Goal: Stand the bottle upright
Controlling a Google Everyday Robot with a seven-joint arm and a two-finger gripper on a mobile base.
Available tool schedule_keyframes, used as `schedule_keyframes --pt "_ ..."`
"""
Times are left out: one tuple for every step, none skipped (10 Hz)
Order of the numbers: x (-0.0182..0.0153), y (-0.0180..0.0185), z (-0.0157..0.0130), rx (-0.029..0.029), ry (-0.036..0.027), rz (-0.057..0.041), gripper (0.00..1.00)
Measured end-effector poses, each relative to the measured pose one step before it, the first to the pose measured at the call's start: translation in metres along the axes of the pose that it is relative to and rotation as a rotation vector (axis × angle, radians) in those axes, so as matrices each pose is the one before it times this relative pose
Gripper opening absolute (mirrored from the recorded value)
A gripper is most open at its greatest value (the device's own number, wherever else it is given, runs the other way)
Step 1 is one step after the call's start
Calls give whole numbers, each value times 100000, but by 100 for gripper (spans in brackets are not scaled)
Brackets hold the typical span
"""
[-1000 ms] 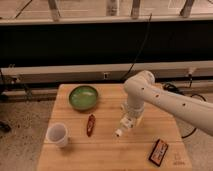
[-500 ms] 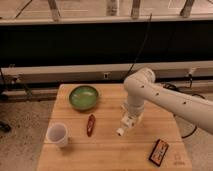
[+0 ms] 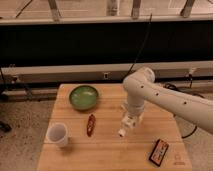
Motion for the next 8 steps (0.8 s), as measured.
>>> schedule_keyframes --pt "148 91 70 134 -306 595 0" --pt "122 -61 116 -238 -2780 2801 0" --pt "182 -87 149 -327 -4574 2891 0" --pt "314 -237 171 -972 -5489 3634 0" --pt "348 -188 134 -802 -4123 5030 0" --pt "237 -51 17 -979 -1855 2779 0" --pt "226 -9 -29 -704 -1223 2263 0" --pt "253 80 17 -1210 -2290 5401 0"
